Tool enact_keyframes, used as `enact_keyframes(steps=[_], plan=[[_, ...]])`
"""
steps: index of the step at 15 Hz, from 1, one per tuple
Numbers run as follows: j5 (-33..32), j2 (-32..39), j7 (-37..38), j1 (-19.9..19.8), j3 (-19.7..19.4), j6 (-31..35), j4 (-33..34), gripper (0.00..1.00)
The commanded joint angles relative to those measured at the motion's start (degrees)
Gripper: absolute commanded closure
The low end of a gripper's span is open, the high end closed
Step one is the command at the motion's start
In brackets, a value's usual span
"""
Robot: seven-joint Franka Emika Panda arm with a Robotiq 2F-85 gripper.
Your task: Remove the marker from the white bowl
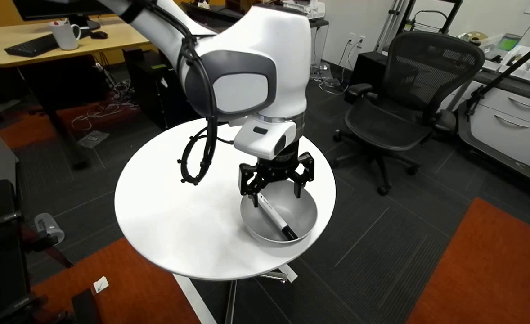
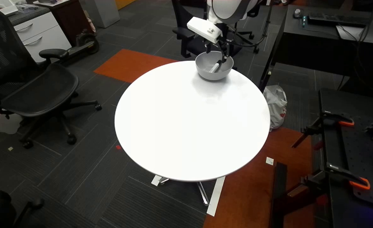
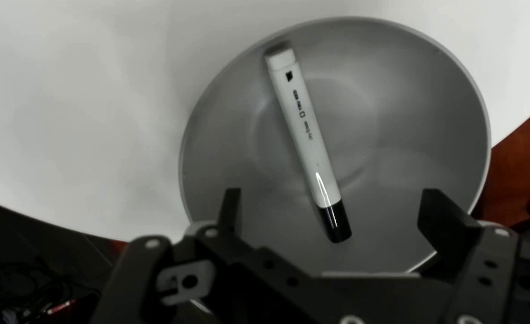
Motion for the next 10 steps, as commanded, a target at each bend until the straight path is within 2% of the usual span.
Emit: enact_keyframes(steps=[1, 10], plan=[[1.61, 3.40, 0.94, -0.33, -0.54, -2.03, 4.26, 0.00], [3.18, 8.89, 0.49, -1.33, -0.24, -4.27, 9.30, 0.00]])
